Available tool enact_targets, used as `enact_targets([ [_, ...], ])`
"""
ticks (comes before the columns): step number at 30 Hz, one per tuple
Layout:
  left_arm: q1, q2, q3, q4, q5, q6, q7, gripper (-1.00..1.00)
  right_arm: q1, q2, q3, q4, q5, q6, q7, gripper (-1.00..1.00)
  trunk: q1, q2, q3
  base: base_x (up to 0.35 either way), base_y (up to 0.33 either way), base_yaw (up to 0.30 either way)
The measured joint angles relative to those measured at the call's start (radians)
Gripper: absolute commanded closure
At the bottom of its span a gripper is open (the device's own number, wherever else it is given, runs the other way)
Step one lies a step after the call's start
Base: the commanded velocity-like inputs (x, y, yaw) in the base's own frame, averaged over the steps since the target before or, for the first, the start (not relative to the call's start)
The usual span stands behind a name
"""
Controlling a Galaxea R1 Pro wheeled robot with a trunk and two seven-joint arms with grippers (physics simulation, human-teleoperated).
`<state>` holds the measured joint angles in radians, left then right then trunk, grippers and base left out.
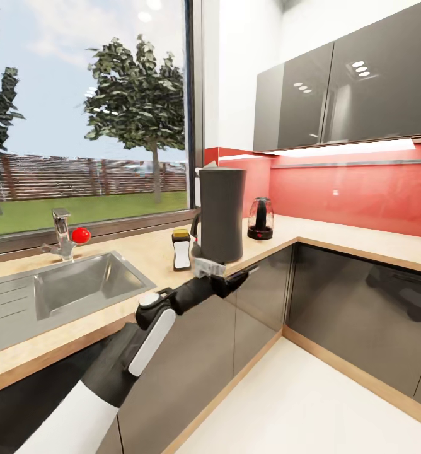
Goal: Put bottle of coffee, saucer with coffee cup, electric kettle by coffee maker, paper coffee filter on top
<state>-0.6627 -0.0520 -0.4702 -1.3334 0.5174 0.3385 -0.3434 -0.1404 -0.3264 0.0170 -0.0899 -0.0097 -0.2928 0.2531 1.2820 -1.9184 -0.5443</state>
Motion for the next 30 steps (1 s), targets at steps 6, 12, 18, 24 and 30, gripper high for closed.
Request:
enact_targets([
  [6,0.002,0.003,-0.083,0.123,-0.003,-0.005,-0.260,-1.00,0.000,0.000,-0.001,0.000,0.000,0.000,0.000,-1.00,0.000,0.000,0.000,0.000,0.000,0.000],
  [12,0.054,0.004,-0.158,0.400,-0.003,-0.104,-0.456,-1.00,0.000,0.000,-0.001,0.000,0.000,0.000,0.000,-1.00,0.000,0.000,0.000,0.000,0.000,0.000],
  [18,0.145,0.021,-0.163,0.687,0.000,-0.367,-0.610,-1.00,0.000,0.000,-0.001,0.000,-0.001,-0.001,0.000,-1.00,0.000,0.000,0.000,0.000,0.000,0.000],
  [24,0.165,0.027,-0.160,0.992,0.002,-0.467,-0.738,-1.00,0.000,0.000,-0.001,0.000,-0.001,-0.002,0.000,-1.00,0.000,0.000,0.000,0.000,0.000,0.000],
  [30,0.197,0.027,-0.142,1.201,0.003,-0.512,-0.761,-1.00,0.000,0.000,-0.001,0.000,0.000,-0.001,0.000,-1.00,0.000,0.000,0.000,0.000,0.000,0.000],
])
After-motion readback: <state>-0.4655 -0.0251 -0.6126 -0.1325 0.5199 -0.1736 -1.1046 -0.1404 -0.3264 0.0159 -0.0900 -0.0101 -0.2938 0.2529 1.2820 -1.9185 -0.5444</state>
